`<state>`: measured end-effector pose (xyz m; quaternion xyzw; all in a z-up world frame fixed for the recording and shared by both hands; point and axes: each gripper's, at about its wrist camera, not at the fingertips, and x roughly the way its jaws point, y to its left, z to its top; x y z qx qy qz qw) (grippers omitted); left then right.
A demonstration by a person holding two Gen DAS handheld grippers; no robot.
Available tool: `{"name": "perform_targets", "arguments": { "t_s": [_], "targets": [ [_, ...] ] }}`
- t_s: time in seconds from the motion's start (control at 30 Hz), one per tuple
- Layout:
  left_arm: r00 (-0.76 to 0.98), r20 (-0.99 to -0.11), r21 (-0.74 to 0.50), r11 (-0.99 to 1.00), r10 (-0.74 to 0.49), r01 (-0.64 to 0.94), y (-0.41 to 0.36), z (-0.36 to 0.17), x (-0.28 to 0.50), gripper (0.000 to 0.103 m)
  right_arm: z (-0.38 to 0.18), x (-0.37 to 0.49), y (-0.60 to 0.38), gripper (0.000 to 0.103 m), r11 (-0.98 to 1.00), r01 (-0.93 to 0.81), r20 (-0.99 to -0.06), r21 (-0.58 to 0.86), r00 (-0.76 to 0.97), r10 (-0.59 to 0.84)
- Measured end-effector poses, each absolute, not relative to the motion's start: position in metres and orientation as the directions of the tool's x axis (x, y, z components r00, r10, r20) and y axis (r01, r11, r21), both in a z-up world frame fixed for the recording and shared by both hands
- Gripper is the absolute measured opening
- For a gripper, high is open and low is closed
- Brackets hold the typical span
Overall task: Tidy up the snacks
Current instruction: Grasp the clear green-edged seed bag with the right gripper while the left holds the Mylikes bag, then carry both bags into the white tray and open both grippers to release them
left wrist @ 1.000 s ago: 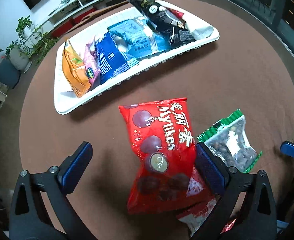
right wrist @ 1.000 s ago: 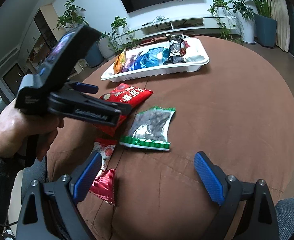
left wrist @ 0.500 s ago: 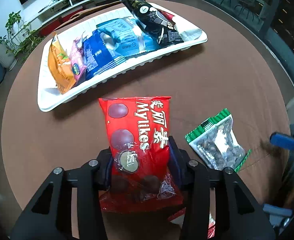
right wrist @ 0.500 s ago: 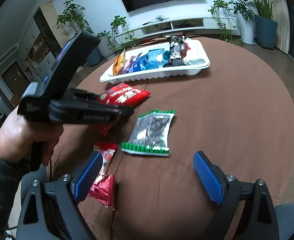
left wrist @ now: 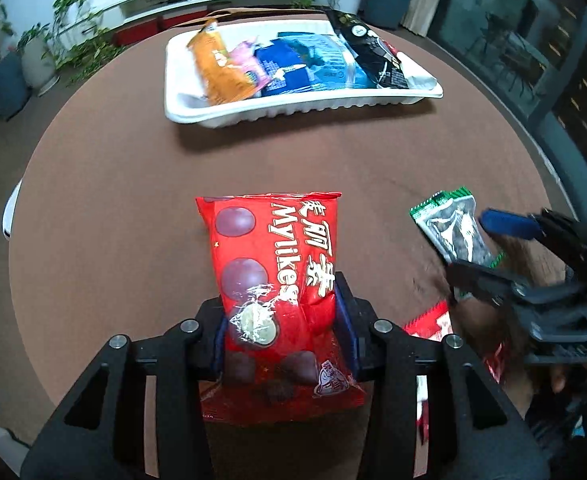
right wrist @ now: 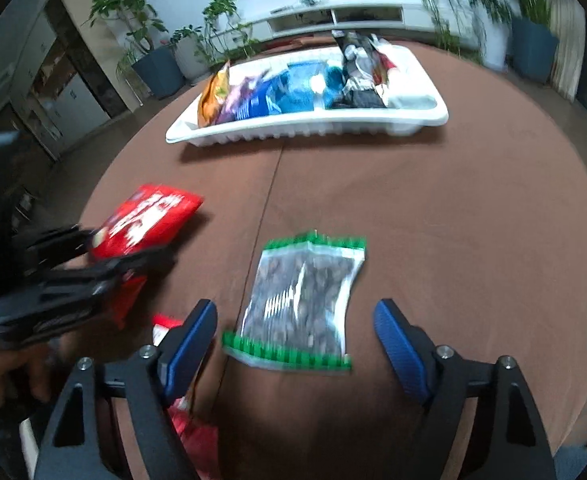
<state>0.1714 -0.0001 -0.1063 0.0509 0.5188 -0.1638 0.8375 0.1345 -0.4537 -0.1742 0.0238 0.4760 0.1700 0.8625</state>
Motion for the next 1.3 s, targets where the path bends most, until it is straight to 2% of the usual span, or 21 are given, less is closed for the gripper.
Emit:
{"name": "perform_targets", "arguments": {
  "t_s": [0.13,0.23,0.4,0.57,0.77,1.3],
  "targets": [
    [0.415,-0.878,-0.11,0.945,-0.238,0.309,0.002,-0.106,0.164,0.04,-0.177,0.135,-0.439,0.073,0.952,-0.299,-0.837,0.07,0.502,0.219],
    [0.418,-0.876,-0.112,0.945,-0.24,0.307,0.0,-0.107,0.163,0.04,-0.177,0.131,-0.437,0.064,0.948,-0.319,-0.839,0.022,0.509,0.191],
    [0.423,-0.872,-0.116,0.945,-0.245,0.307,-0.001,-0.108,0.161,0.04,-0.174,0.129,-0.435,0.045,0.935,-0.355,-0.852,0.012,0.486,0.196],
    [0.429,-0.868,-0.125,0.945,-0.253,0.304,0.002,-0.108,0.158,0.04,-0.172,0.13,-0.439,0.034,0.932,-0.359,-0.855,0.05,0.467,0.225],
    [0.431,-0.861,-0.144,0.941,-0.272,0.306,0.004,-0.105,0.153,0.04,-0.166,0.129,-0.459,0.03,0.936,-0.312,-0.831,0.163,0.468,0.3],
    [0.479,-0.814,-0.202,0.933,-0.33,0.299,0.009,-0.073,0.17,0.039,-0.148,0.149,-0.517,0.03,0.934,-0.196,-0.781,0.3,0.511,0.358]
  ]
}}
